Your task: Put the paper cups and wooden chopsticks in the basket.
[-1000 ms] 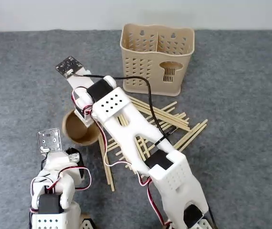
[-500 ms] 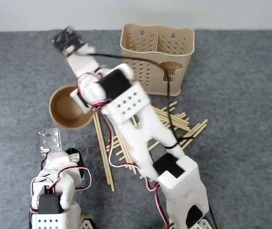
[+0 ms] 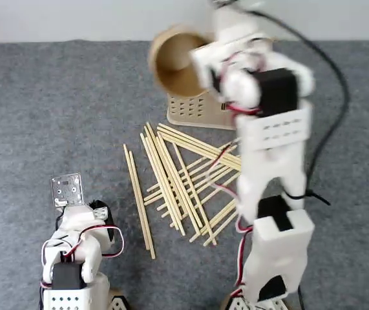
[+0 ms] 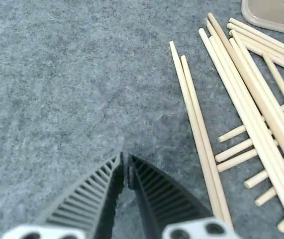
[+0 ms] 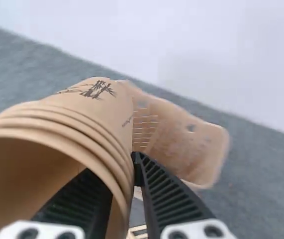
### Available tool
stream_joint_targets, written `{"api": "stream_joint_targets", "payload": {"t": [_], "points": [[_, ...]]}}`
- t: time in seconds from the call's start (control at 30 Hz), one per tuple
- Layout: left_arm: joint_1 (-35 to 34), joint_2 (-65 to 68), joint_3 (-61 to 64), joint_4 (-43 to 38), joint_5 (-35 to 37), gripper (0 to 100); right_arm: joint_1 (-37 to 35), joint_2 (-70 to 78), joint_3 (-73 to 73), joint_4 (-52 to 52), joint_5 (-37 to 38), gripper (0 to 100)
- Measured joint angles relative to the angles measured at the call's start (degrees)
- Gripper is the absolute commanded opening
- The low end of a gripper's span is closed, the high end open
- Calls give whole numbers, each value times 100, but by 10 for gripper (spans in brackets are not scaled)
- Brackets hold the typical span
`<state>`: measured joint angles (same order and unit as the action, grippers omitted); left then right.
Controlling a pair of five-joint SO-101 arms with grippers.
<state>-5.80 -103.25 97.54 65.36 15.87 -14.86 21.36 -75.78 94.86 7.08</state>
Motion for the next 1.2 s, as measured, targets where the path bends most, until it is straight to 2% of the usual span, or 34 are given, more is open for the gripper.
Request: {"api": "stream_joint_targets", "payload": {"t": [0.13, 0.33, 0.53, 0.7, 0.77, 0.97, 1.2], "points": [[0, 0, 0, 0, 0, 14, 659, 0, -18, -9, 0, 9], [0, 0, 0, 0, 0, 14, 1116, -9, 519, -422, 0, 9], [0, 0, 0, 0, 0, 14, 1187, 0, 1574, -914, 0, 9], [0, 0, 0, 0, 0, 14, 1187, 0, 1670, -1029, 0, 15], [0, 0, 0, 0, 0, 14, 1187, 0, 1705, -1116, 9, 51], [0, 0, 0, 0, 0, 14, 1178, 0, 1705, -1547, 18, 252], [0, 0, 0, 0, 0, 14, 1178, 123, 1705, -2180, 18, 263]]}}
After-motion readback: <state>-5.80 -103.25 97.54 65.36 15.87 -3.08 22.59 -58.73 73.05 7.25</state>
